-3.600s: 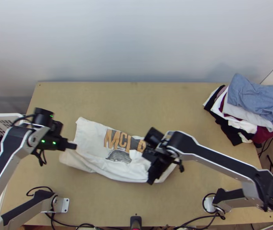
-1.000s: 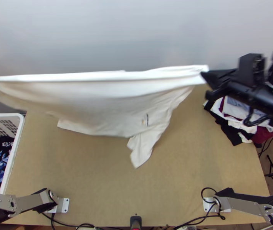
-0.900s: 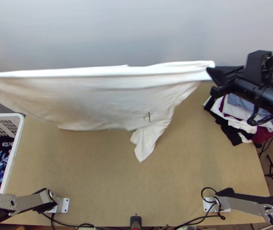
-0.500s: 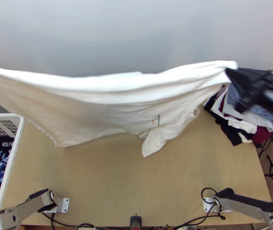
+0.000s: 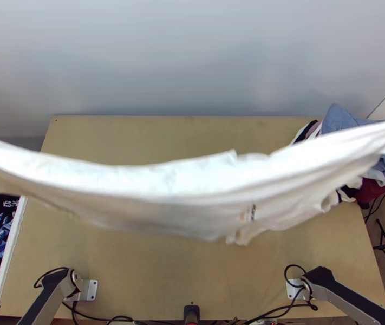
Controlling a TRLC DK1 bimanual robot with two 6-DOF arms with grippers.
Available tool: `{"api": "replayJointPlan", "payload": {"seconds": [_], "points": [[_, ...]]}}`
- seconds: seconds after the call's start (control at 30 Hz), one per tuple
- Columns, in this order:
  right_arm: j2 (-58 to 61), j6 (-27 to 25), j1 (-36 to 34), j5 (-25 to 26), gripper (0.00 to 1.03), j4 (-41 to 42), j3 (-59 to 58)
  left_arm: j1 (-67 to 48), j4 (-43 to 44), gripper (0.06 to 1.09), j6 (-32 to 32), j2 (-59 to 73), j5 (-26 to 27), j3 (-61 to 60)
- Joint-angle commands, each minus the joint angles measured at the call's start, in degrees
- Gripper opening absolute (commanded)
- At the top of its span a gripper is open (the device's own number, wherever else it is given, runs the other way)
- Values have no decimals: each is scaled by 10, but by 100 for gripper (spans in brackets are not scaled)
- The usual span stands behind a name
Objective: Fold the t-shirt
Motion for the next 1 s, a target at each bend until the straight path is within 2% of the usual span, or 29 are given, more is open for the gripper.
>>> {"api": "replayJointPlan", "payload": {"seconds": [0.0,0.17,0.33,0.43,0.47,0.53,0.6,0.77,0.9,0.97], "points": [[-57,45,-62,-58,3,12,-79,-5,7,10,40,-60,-4,-91],[-80,46,-70,-56,3,70,-300,-6,148,10,85,-108,-3,-373],[-8,-39,-72,-33,3,102,-522,-41,246,10,135,-25,-7,-575],[80,-71,-90,-24,3,197,-616,-92,280,10,172,78,-20,-630],[117,-87,-101,-23,3,223,-628,-121,295,10,185,110,-45,-645],[195,-101,-113,-4,3,263,-623,-175,343,10,200,166,-107,-664],[275,-109,-129,-3,3,291,-587,-192,394,10,203,228,-132,-662],[427,-126,-129,3,3,297,-456,-193,400,10,204,405,-156,-569],[508,-119,-124,14,3,297,-357,-183,417,10,206,513,-233,-490],[543,-108,-128,42,3,297,-304,-172,416,10,202,554,-254,-438]]}}
